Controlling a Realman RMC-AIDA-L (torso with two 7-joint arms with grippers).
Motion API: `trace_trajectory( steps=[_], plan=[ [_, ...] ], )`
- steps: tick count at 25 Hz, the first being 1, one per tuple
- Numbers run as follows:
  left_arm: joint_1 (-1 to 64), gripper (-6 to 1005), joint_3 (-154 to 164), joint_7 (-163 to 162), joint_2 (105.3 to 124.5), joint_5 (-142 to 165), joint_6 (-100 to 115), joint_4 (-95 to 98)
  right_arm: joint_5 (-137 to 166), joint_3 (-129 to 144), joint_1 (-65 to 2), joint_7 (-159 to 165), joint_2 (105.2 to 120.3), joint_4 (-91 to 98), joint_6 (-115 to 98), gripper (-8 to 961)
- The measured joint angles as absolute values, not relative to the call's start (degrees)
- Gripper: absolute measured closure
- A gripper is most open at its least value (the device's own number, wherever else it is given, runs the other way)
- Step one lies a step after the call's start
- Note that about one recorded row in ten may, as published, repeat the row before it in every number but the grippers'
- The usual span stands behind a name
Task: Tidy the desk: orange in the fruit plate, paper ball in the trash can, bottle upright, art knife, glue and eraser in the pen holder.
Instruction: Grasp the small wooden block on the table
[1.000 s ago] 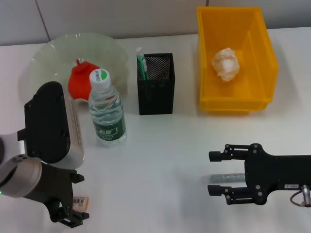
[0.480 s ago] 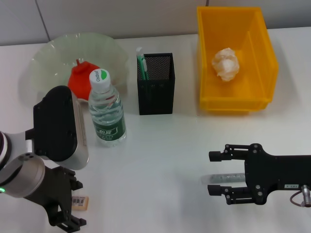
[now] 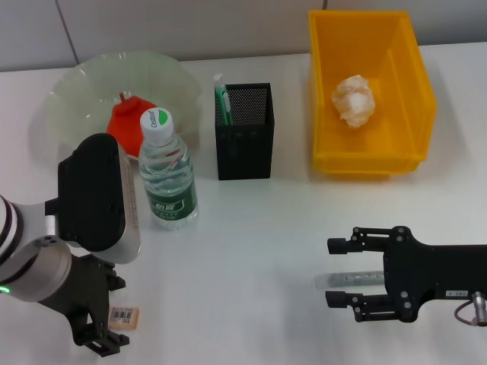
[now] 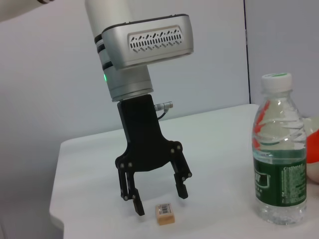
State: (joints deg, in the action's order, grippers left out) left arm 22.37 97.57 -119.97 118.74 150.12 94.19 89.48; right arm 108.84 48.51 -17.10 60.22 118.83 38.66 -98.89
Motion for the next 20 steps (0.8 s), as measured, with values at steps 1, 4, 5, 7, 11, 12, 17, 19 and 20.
trace_trajectory(
  steps=[1,4,5,7,11,12,17,19,20],
  plan=[
    [22.4,203,97.6,-119.9,118.74,150.1,94.1,89.4,108.8,48.5,-17.0,60.1,118.83,38.7,-98.9,224],
    [22.5,203,98.0,-119.5,118.74,150.2,93.8,89.2,108.8,48.5,-16.8,60.0,118.83,38.7,-98.9,224],
    [22.5,204,98.0,-119.5,118.74,150.2,93.8,89.2,108.8,48.5,-16.8,60.0,118.83,38.7,-98.9,224],
    [22.6,204,98.1,-119.5,118.74,150.2,93.8,89.2,108.8,48.5,-16.8,60.0,118.83,38.7,-98.9,224],
    [23.2,239,98.4,-119.5,118.74,150.3,94.0,89.2,108.8,48.5,-16.8,60.0,118.83,38.7,-98.9,224],
    [23.2,251,98.4,-119.5,118.74,150.3,94.0,89.2,108.8,48.5,-16.8,60.0,118.82,38.7,-98.9,224],
    [23.7,310,99.1,-119.1,118.74,150.3,94.1,88.2,108.9,48.5,-16.8,59.9,118.78,38.7,-98.9,224],
    [24.0,334,99.7,-119.1,118.74,150.8,93.9,87.4,108.9,48.5,-16.8,59.9,118.77,38.7,-98.8,224],
    [24.0,335,99.8,-119.1,118.74,151.0,93.8,87.3,108.9,48.5,-16.8,59.9,118.77,38.7,-98.8,224]
  ],
)
